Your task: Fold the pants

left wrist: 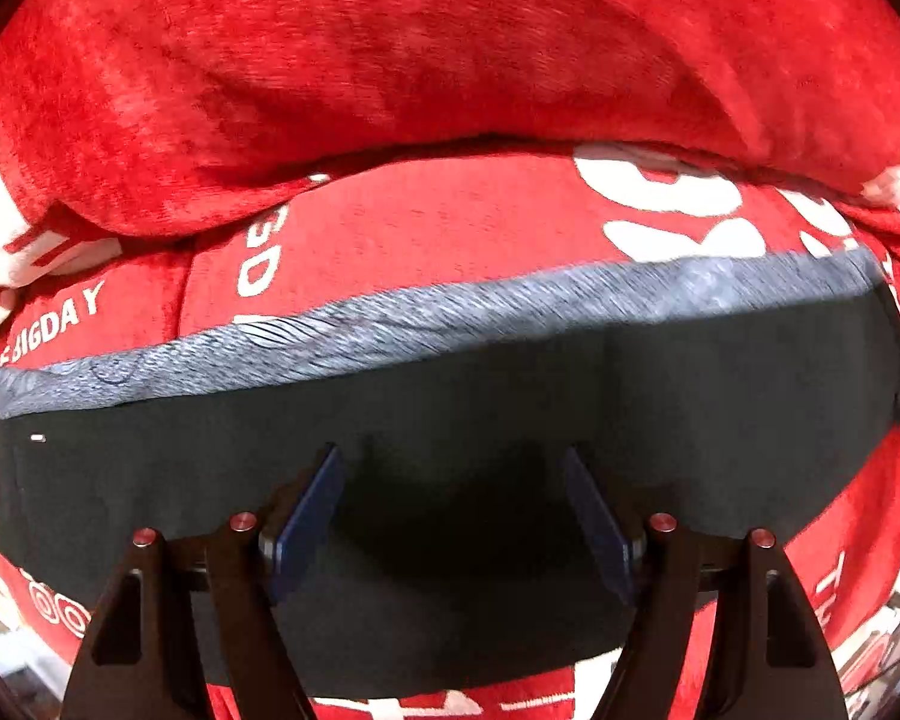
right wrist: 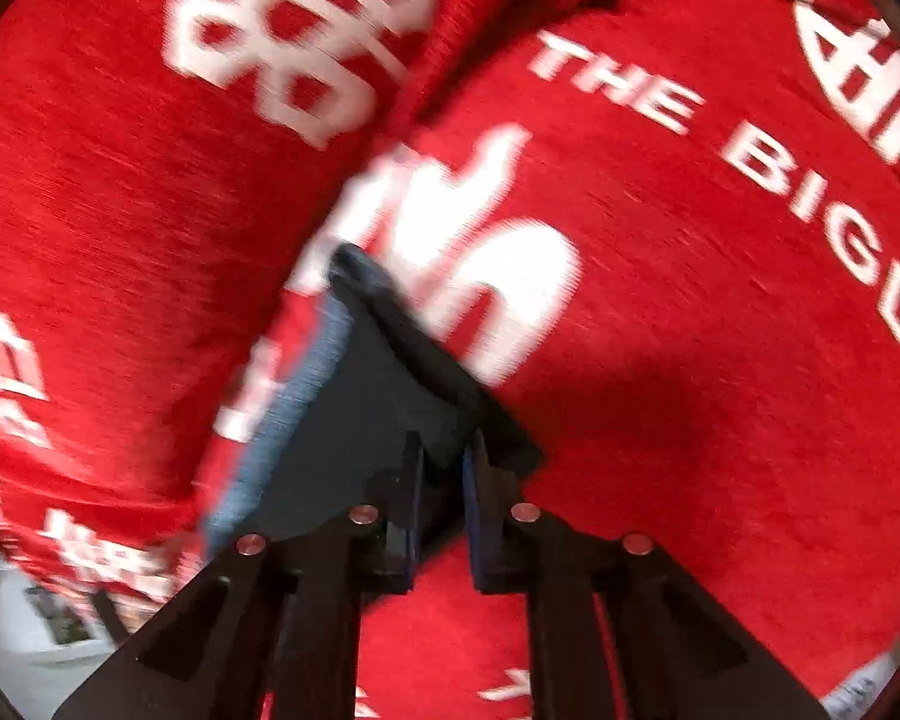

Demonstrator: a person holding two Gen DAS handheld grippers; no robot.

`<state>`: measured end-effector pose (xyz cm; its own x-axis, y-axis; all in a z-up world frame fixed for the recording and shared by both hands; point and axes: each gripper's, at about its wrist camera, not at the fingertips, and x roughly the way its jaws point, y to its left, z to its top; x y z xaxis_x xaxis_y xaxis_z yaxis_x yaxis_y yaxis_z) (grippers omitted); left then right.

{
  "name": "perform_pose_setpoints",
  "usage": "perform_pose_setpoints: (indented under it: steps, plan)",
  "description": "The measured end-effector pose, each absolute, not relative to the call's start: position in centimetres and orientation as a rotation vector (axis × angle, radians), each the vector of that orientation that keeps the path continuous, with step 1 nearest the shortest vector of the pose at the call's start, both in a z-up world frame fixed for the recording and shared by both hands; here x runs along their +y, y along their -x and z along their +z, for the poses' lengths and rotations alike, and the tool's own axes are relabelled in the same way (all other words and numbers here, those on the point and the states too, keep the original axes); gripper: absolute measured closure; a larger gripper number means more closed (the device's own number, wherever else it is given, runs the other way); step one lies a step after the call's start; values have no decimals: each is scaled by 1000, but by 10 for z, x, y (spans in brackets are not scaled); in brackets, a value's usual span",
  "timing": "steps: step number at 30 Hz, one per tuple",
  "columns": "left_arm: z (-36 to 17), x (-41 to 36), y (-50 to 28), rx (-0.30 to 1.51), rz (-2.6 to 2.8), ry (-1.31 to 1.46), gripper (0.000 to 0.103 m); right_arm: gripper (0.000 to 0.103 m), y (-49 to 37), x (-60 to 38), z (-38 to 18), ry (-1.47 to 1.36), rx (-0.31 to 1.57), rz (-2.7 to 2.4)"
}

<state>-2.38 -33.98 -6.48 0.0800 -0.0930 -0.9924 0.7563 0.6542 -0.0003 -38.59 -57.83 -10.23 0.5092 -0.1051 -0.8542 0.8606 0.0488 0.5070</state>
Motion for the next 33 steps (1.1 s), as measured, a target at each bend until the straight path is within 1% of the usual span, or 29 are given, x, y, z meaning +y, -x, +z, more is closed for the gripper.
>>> perform_pose_setpoints:
  steps: [2,6,8,10,13,14,15,17,18,22,24,26,30,33]
  plan:
    - [-60,-340,13,1340,-680,-589,27,80,386,-577,-106,-1308,817,-897]
    - [-66,-347,7,1312,-669,-640,27,79,371,-562,-59,-1060,767,-949]
    - [-76,-355,6,1310,-658,-655,27,79,343,-558,-53,-978,796,-848]
    - [-86,-360,-1,1293,-617,-649,27,79,306,-555,-63,-915,880,-753]
    - [-99,-362,-22,1309,-562,-584,26,79,258,-560,-98,-873,983,-690]
    - [-100,-363,-28,1304,-556,-571,20,79,252,-562,-107,-881,1005,-701]
    - [-102,-364,-35,1287,-538,-581,19,82,248,-568,-116,-888,1012,-714]
    - [-106,-363,-53,1267,-501,-613,19,82,247,-578,-113,-865,964,-762]
    - [-105,-360,-59,1272,-490,-607,19,82,247,-583,-110,-852,976,-806]
    - [-81,-325,-85,1270,-471,-565,19,77,256,-586,-97,-896,966,-817]
    - [-65,-297,-92,1260,-477,-575,19,63,259,-574,-87,-885,962,-785]
    - [-56,-272,-98,1254,-478,-591,19,58,256,-558,-80,-883,958,-740]
    - [-45,-204,-110,1262,-451,-612,19,57,222,-513,-76,-883,969,-587]
    - [-47,-145,-118,1264,-422,-622,19,57,170,-472,-73,-819,1011,-458]
